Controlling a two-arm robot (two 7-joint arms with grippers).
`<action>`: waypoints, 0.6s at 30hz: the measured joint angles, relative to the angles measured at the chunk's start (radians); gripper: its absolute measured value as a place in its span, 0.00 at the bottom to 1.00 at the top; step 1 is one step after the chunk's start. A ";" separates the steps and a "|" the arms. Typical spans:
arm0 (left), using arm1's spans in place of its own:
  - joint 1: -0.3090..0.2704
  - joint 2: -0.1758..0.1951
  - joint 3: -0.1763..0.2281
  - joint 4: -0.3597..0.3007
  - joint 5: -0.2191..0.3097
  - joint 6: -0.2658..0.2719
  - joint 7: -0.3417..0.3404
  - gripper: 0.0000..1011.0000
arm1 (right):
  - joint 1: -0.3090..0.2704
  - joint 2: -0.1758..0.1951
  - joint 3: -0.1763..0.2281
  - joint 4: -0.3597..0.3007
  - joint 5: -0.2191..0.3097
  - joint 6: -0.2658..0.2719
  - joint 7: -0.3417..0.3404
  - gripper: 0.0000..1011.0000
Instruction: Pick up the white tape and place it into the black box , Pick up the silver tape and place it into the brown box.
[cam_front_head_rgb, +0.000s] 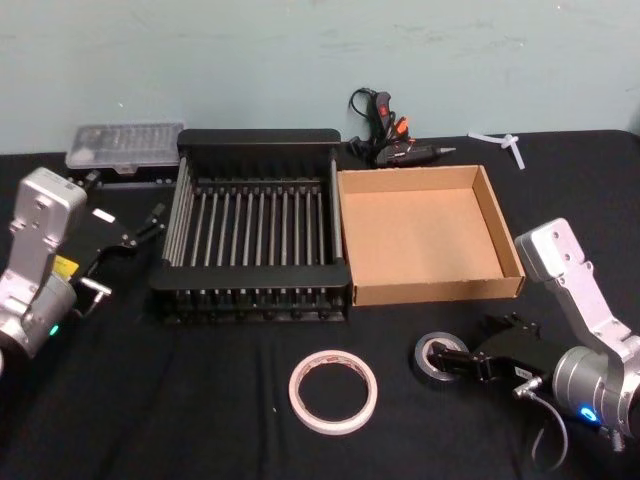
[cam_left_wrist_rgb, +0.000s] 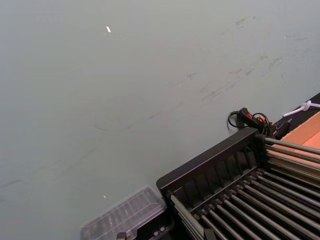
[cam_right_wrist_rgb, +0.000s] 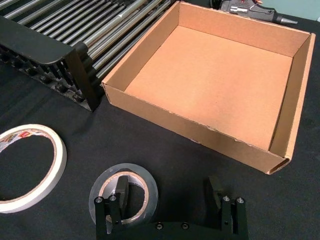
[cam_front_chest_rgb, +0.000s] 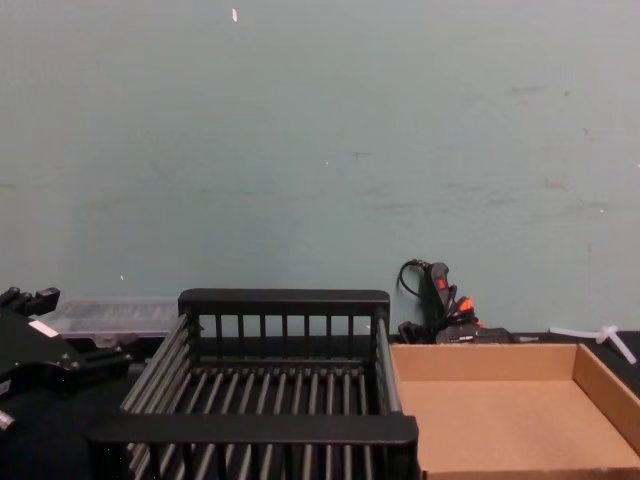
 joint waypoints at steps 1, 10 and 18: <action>0.000 0.000 0.000 0.000 0.000 0.000 0.000 0.99 | 0.000 0.000 0.000 0.000 0.000 0.000 0.000 0.99; 0.000 0.000 0.000 0.000 0.000 0.000 0.000 0.99 | -0.001 0.000 0.000 0.000 0.003 0.000 -0.002 0.95; 0.000 0.000 0.000 0.000 0.000 0.000 0.000 0.99 | -0.001 0.000 0.000 0.000 0.005 -0.001 -0.003 0.75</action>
